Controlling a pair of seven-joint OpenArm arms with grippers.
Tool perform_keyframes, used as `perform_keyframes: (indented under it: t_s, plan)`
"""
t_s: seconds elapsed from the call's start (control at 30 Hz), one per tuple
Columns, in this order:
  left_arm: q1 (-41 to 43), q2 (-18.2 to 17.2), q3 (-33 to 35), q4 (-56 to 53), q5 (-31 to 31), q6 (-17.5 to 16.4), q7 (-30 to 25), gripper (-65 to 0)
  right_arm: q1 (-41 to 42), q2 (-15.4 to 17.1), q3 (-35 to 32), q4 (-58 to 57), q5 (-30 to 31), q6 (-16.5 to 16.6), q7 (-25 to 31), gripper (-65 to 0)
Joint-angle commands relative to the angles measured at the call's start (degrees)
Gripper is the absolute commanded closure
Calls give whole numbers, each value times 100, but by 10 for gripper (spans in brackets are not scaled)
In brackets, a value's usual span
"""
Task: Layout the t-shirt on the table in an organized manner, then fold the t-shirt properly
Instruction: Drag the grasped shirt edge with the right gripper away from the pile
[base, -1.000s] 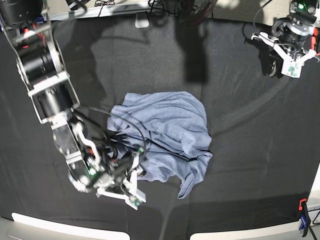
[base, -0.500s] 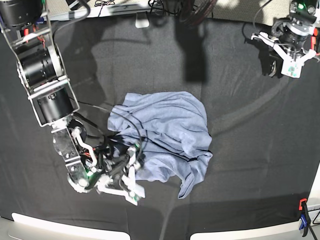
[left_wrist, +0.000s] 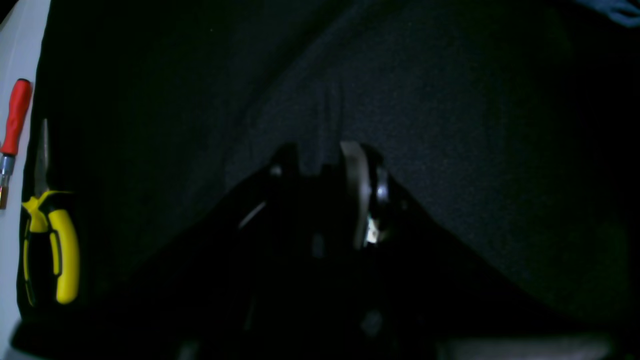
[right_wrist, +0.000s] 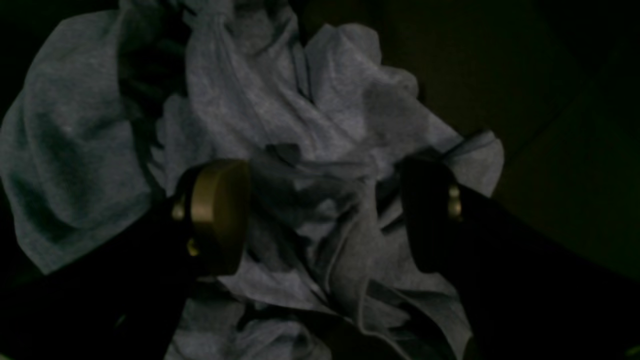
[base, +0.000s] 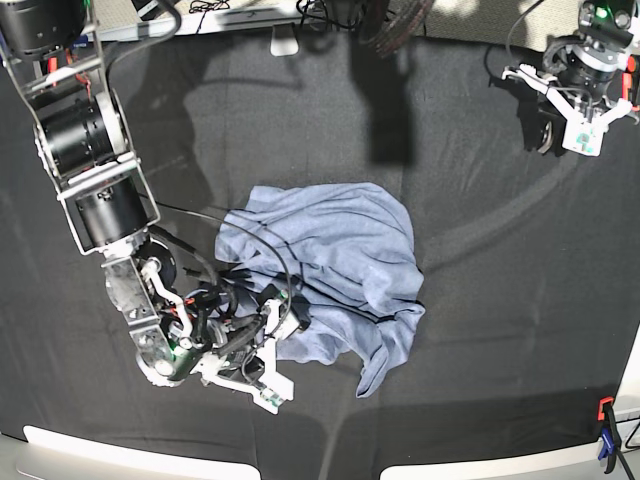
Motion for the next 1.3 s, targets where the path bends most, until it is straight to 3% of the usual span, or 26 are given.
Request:
perform_keyframes:
  t_s: [0.0,0.2,0.47,0.53,0.7,0.77,0.9,1.13,1.27]
  plan:
    - [31,-48,-26,109,-24,7,-131,-129,216,17,42,94,-13,0,90,-451]
    - [31,-48,-26,109,-24,7,-133,-129,219,11,42,-214,-389,-7,138,-450]
    - [31,-48,-26,109,-24,7,-133,-129,219,-341,42,-1095,-393,-2,365,-447]
    - [31,-48,-26,109,-24,7,-131,-129,223,-428,42,-1095,-393,0,262,-383]
    - [31,-48,-26,109,-24,7,-131,-129,234,-509,42,-1049,-389,0,-107,-6]
    - [31,-48,-26,109,-24,7,-131,-129,232,-490,44,-916,-391,28,-203,0]
    - [28,-48,-26,109,-24,7,-133,-129,229,-297,63,-173,-367,374,-518,0]
    - [31,-48,-26,109,-24,7,-133,-129,190,334,286,1683,654,247,-1858,0]
    - [31,-48,-26,109,-24,7,-129,-129,-15,802,612,2479,745,162,-1965,0]
